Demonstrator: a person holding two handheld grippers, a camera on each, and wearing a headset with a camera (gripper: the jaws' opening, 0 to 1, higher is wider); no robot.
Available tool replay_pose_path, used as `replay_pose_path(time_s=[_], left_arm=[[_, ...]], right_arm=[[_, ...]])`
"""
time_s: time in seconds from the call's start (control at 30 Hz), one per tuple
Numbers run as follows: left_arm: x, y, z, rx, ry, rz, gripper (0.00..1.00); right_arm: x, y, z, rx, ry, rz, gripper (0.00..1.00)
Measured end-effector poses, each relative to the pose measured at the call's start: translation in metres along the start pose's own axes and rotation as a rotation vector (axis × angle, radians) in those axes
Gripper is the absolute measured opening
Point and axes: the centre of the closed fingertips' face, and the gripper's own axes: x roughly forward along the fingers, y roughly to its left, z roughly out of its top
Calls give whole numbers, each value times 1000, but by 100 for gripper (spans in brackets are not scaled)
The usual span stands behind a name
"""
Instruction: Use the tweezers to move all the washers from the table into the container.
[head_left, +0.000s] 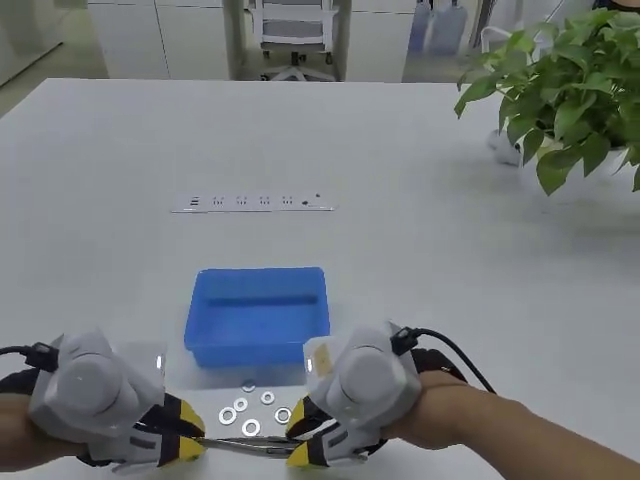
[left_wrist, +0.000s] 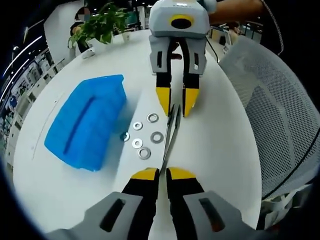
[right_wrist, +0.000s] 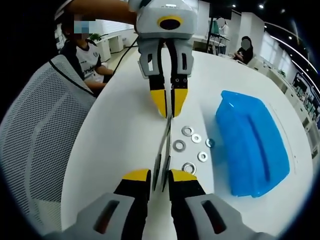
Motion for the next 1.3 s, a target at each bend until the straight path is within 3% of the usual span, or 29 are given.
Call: replay_pose_path(time_s=[0.6,0.9,1.3], left_arm=[[2,-12,2,36,0,-56,6],[-11,-14,12,38,-16,-54,5],[-31,-17,34,59,-33,-49,5]], right_arm=[[2,2,-2,-26,18,0,12],[2,3,1,-25,10,1,14],[4,6,9,-14,-20,3,15]])
